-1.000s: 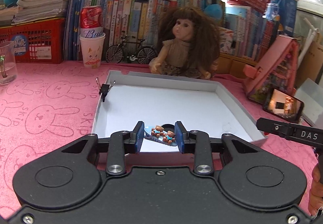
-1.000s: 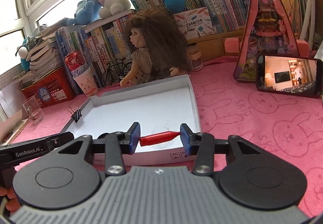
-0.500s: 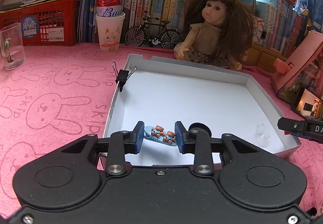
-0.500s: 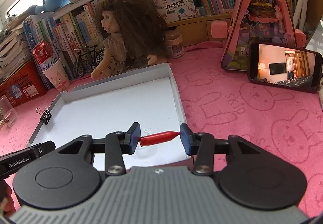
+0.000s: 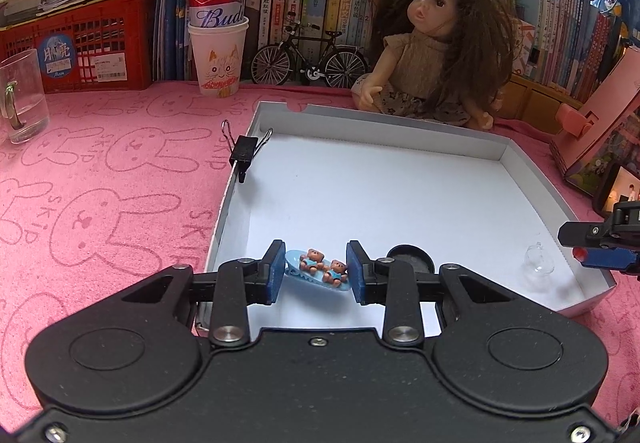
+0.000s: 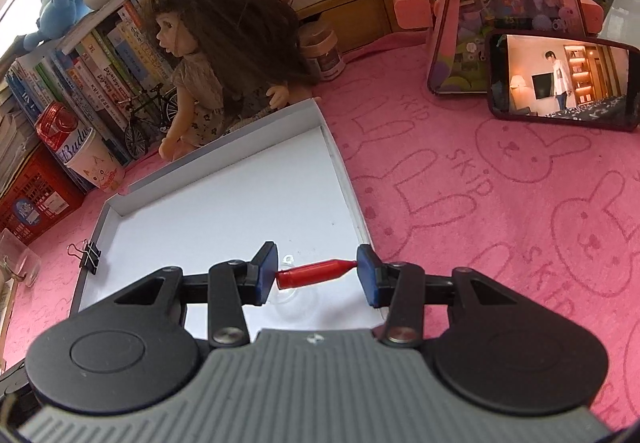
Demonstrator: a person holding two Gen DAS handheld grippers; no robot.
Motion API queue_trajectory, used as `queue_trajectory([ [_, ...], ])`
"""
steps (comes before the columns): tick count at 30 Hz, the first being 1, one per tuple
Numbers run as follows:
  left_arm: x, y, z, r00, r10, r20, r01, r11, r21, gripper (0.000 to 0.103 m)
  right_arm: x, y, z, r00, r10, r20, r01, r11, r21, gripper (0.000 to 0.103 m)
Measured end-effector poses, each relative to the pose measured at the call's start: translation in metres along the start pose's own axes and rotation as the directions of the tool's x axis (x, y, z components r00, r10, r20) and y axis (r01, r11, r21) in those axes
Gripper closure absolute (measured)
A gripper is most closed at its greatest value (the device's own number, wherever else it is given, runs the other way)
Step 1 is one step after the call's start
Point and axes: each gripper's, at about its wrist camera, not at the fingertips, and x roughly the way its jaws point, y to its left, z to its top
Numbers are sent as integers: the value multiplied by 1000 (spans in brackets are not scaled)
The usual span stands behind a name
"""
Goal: Organize rigid objects
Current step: 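Release the hair clip in the tray with the left tool while the right releases the crayon, then withdraw both tools from the tray toward the binder clip and black lid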
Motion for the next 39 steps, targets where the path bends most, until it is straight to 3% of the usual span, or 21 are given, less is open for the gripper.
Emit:
queue_trajectory([
  [4, 0, -3, 1, 1000, -5, 3, 5, 1000, 3, 71, 2, 4, 0, 1000, -18, 16, 18, 1000, -8, 53],
  [7, -2, -4, 1, 1000, -12, 7, 12, 1000, 8, 58, 3, 5, 0, 999, -23, 25, 23, 1000, -13, 51],
  [9, -5, -7, 1, 1000, -11, 16, 11, 1000, 19, 51, 3, 4, 0, 999, -12, 32, 12, 1000, -11, 40],
  [12, -13, -10, 0, 999, -19, 44, 18, 999, 41, 39, 0, 3, -2, 999, 0, 39, 1, 1000, -22, 36],
  [18, -34, -17, -3, 994, -68, 84, 62, 995, 82, 27, -15, 7, -8, 996, 32, 80, -25, 997, -80, 26],
  [23, -56, -19, -12, 988, -115, 103, 104, 989, 110, 24, -37, 11, -20, 988, 92, 123, -70, 983, -172, 17],
  [39, -119, -8, -65, 967, -218, 129, 198, 969, 149, 23, -93, 9, -74, 959, 214, 188, -130, 916, -379, 6],
])
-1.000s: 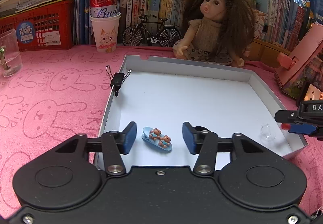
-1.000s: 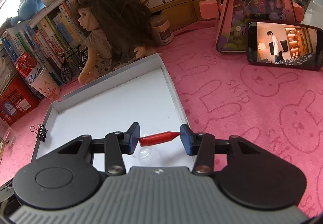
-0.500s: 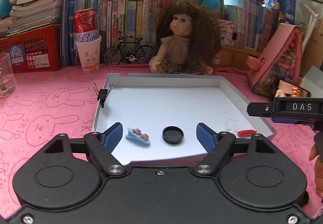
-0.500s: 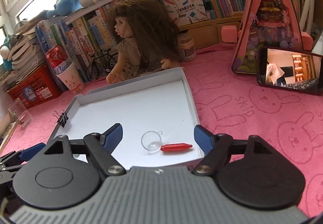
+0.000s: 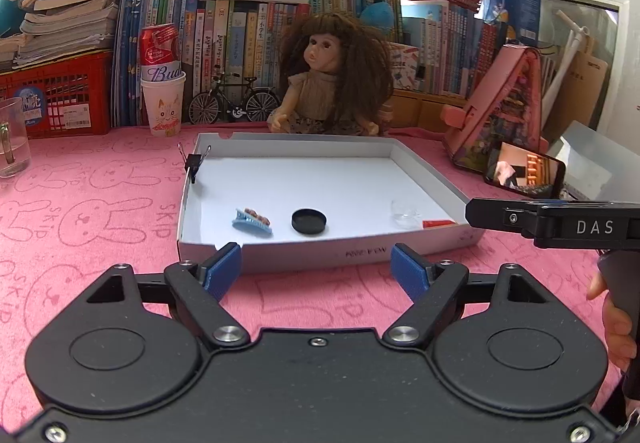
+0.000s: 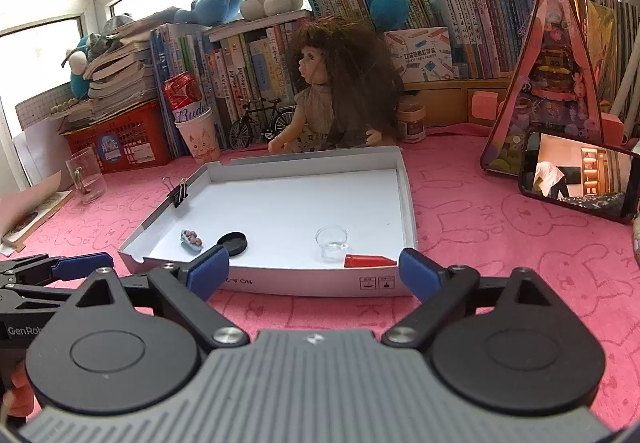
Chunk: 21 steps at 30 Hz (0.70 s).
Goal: Organize rigid objects
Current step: 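Withdraw both tools from the tray toward the binder clip and black lid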
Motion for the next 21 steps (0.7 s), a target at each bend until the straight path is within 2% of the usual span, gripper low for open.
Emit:
queue_trajectory([
  [9, -24, -7, -22, 999, -37, 5, 37, 999, 34, 22, -21, 6, -24, 1000, 2, 21, -1, 998, -62, 4],
  [21, -37, -10, -47, 998, -61, -29, 62, 996, 59, 23, -35, 11, -48, 999, 19, 33, -15, 992, -129, 1],
])
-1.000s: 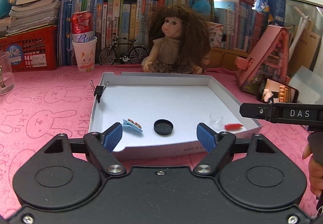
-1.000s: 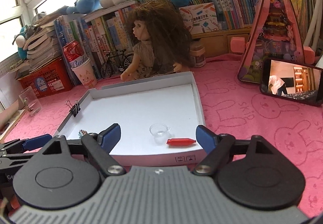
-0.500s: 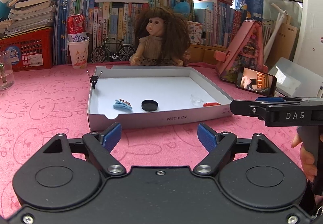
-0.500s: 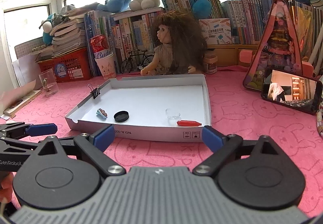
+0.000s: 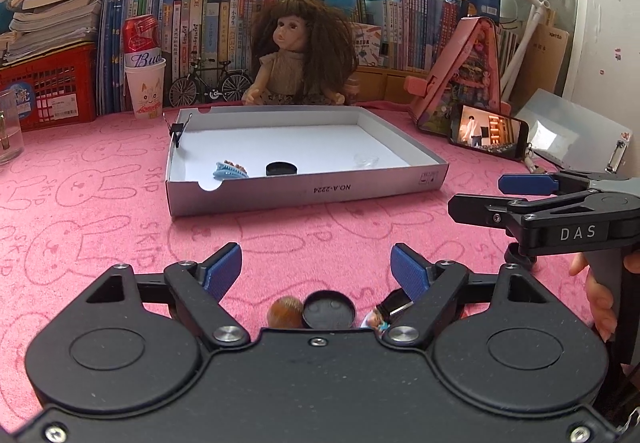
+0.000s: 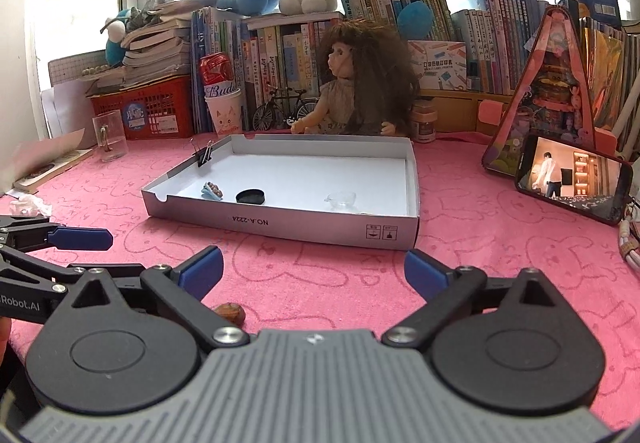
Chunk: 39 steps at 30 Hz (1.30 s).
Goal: Organize rigid objects
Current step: 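Withdraw both tools from the tray toward the binder clip and black lid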
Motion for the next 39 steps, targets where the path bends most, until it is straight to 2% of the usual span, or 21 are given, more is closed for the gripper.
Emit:
queue_trajectory([
  [10, -7, 3, -11, 1000, -8, -15, 8, 1000, -8, 30, -3, 5, -10, 1000, 8, 1, -8, 1000, -18, 0],
  [18, -14, 4, -19, 1000, -12, -24, 12, 1000, 0, 47, -7, 9, -19, 1000, -2, -4, 1, 999, -41, 0],
  [25, -16, 1, -26, 999, -26, -40, 26, 1000, -1, 52, -9, 14, -29, 1000, 13, -20, -14, 998, -64, 0],
  [33, -18, -3, -30, 999, -28, -36, 29, 999, 20, 55, -11, 23, -38, 999, 18, -33, -22, 994, -105, 11],
  [36, -21, -6, -31, 999, -36, -34, 37, 999, 29, 57, -14, 24, -41, 999, 15, -30, -18, 994, -106, 18],
  [39, -24, -9, -32, 998, -51, -31, 53, 998, 37, 57, -16, 23, -42, 1000, -10, -20, 8, 995, -100, 29],
])
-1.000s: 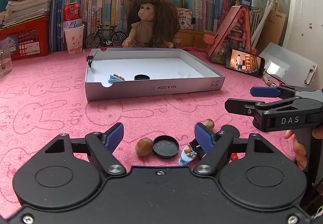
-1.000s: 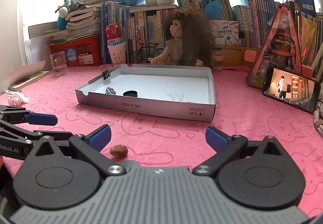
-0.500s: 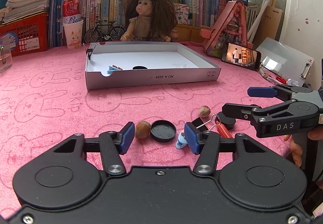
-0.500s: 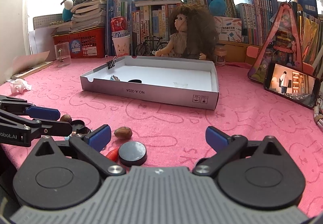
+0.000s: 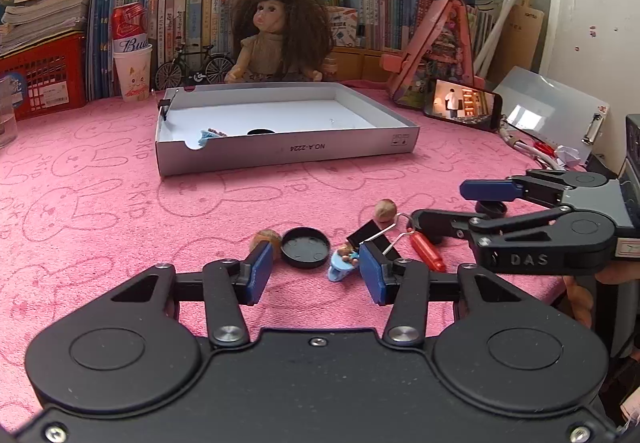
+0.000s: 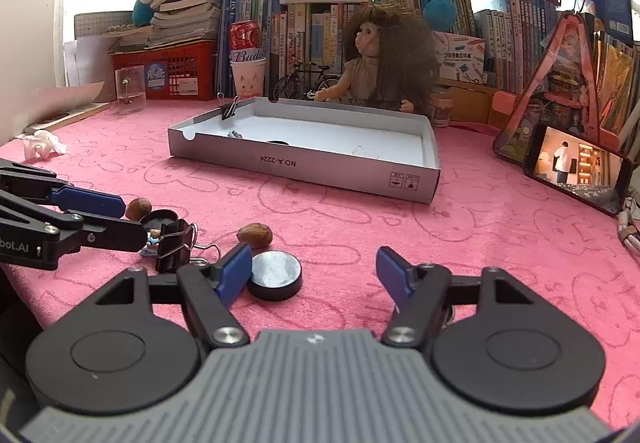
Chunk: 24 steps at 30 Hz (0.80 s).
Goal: Organize rigid objects
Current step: 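Withdraw both tools from the tray toward the binder clip and black lid, then grasp the small blue figurine with the left tool while the right grasps a black round cap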
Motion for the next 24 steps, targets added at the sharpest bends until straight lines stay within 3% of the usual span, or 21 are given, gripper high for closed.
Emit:
queue_trajectory([
  [2, -1, -3, -1, 1000, -16, -3, 16, 1000, 7, 58, -1, -1, -1, 1000, -1, 0, 1, 1000, 10, 40],
  [5, -2, -8, -3, 999, -35, -7, 35, 999, 30, 58, -2, 0, -1, 1000, 8, -2, -8, 1000, 3, 46],
  [10, 4, -15, -5, 1000, -19, -10, 20, 999, 43, 68, -3, 5, -1, 1000, 24, 0, -24, 1000, -12, 49],
  [12, 8, -14, -5, 1000, -20, -20, 21, 999, 32, 78, -3, 6, -2, 1000, 28, -1, -28, 1000, -13, 49],
  [24, 17, -12, -5, 1000, -20, -15, 20, 1000, -6, 87, -7, 7, -5, 999, 52, -12, -52, 999, -7, 50],
])
